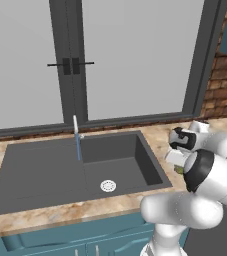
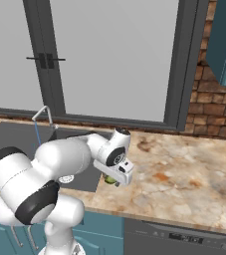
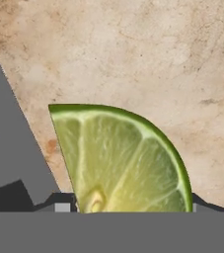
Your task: Turn on the sink faucet. Then move the lemon wedge from the counter to the sink. Turn off the sink. Move the vegetable from the sink to the pot next to the stove. Finally move the pot to the rear left burner.
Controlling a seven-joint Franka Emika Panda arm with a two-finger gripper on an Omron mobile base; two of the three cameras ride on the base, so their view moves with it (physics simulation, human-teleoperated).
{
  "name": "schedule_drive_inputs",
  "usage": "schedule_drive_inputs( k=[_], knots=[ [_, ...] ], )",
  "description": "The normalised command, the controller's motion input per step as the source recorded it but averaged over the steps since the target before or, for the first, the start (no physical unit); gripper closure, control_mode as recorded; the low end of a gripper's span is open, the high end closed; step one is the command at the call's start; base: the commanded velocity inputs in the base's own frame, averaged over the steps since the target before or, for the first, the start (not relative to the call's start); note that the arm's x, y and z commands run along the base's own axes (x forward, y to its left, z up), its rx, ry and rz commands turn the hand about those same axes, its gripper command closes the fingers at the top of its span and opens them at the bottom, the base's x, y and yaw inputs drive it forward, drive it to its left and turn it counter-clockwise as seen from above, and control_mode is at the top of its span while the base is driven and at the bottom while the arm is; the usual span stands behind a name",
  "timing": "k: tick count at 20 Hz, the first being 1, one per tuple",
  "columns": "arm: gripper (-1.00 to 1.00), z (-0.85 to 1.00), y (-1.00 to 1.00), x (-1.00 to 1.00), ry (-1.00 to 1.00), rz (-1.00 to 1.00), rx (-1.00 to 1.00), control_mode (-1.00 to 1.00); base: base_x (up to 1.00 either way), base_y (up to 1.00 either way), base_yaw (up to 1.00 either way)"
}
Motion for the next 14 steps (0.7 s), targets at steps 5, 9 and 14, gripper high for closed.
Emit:
schedule_drive_inputs(
  k=[5,9,14],
  knots=[
    [1.00,0.15,0.62,0.18,0.00,0.32,0.00,-1.00,0.00,0.00,0.00],
    [1.00,0.00,0.40,0.03,-0.03,0.19,0.00,-1.00,0.00,0.00,0.00],
    [1.00,0.00,0.61,0.44,0.00,0.17,0.00,-1.00,0.00,0.00,0.00]
  ],
)
